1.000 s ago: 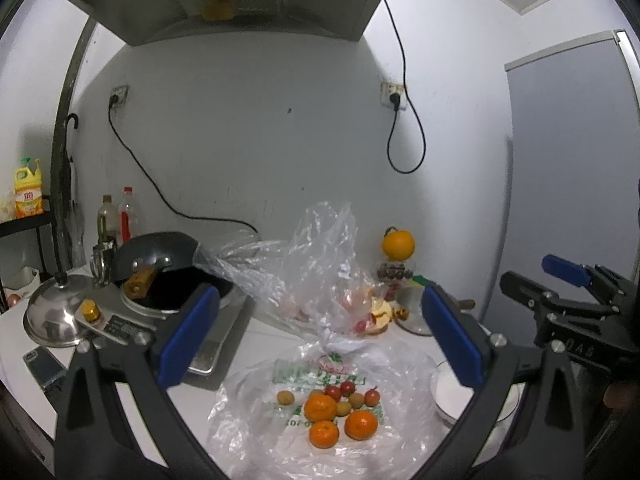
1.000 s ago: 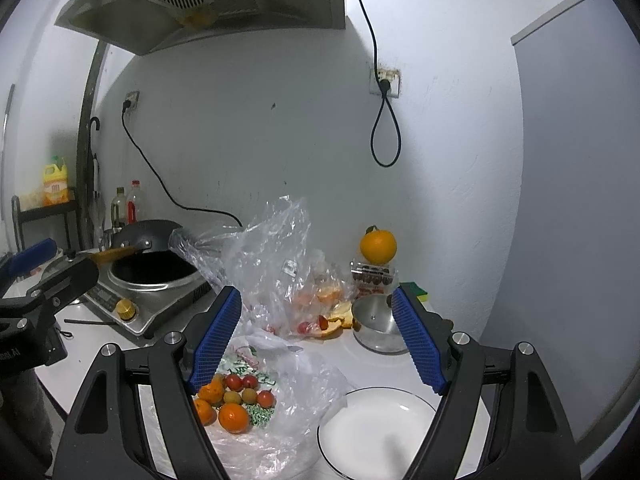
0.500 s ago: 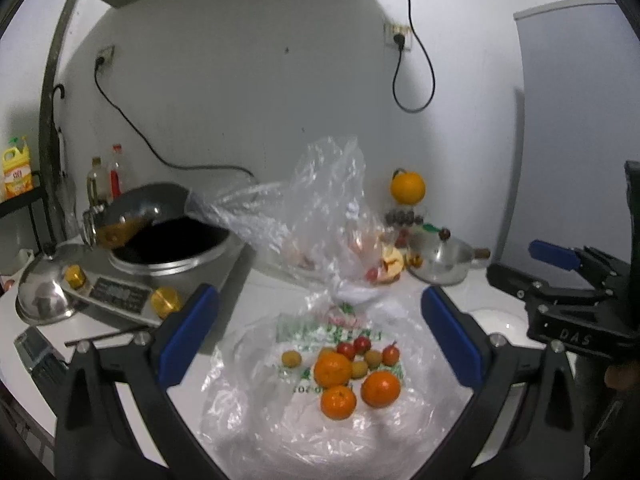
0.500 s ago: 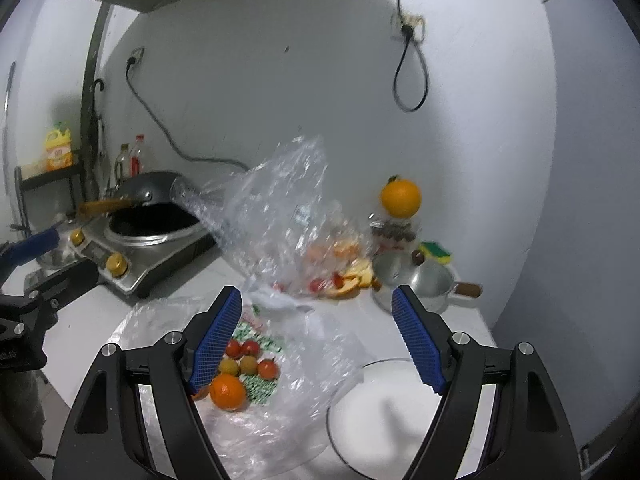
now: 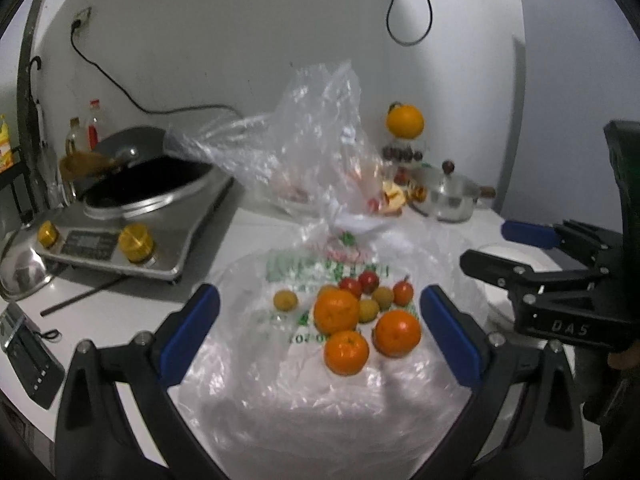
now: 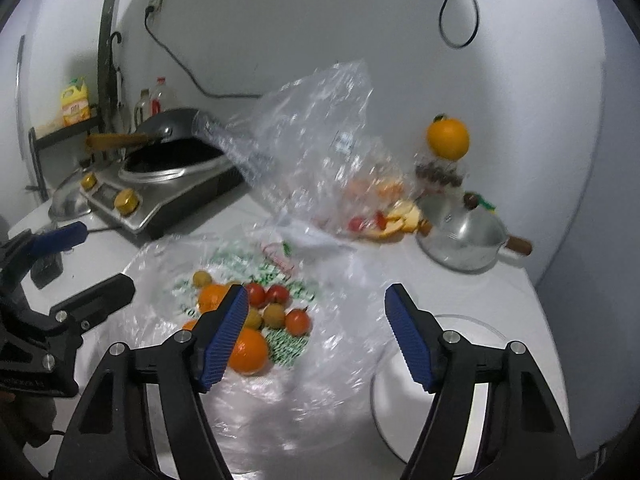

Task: Organize fruits
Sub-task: 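Grasp a mandarin with the left gripper while the right gripper grasps another mandarin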

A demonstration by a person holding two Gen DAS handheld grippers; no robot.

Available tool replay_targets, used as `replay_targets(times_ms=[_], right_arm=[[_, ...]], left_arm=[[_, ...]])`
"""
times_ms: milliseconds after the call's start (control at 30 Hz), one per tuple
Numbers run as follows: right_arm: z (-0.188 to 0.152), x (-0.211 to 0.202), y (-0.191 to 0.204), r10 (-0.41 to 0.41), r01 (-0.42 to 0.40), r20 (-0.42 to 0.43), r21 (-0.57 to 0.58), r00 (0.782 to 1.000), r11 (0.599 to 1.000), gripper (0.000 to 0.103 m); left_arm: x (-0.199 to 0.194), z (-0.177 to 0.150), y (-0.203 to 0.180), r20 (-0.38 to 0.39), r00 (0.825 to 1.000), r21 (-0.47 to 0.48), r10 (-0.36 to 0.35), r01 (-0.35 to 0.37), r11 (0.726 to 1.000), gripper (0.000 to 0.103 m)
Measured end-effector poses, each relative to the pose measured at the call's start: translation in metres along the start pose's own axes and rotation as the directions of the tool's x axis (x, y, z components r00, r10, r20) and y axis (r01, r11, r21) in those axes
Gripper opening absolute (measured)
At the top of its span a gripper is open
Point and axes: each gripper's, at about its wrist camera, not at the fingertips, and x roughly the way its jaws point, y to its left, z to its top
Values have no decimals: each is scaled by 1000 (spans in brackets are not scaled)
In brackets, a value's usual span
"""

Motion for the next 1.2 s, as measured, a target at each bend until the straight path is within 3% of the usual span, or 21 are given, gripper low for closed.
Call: replay_targets(times_ms=[100, 233, 500, 700, 867, 1200], right_arm=[[-6, 14, 3, 39, -39, -48, -11, 998, 999, 62], [-16, 31, 7, 97, -97, -99, 5, 990, 995, 59], [-24, 57, 16, 186, -184, -149, 24, 971, 983, 52], [-28, 68, 19, 223, -222, -180, 24, 958, 975, 39], [-29, 73, 19, 270, -269, -181, 29, 946, 963, 35], [-29, 86, -1, 429, -402, -212, 162, 878, 901, 37]], left_arm=[[14, -8, -1, -57, 998, -9, -19, 18, 1000, 89], [25, -16, -1, -93, 995, -2, -21, 21, 1000, 87], [45, -24, 3, -174, 984, 7, -37, 39, 999, 65], [57, -29, 1, -217, 975, -1, -50, 51, 999, 62], [61, -28, -1, -225, 973, 15, -46, 50, 999, 61], [73, -36, -9, -275, 960, 69, -51, 72, 995, 54]])
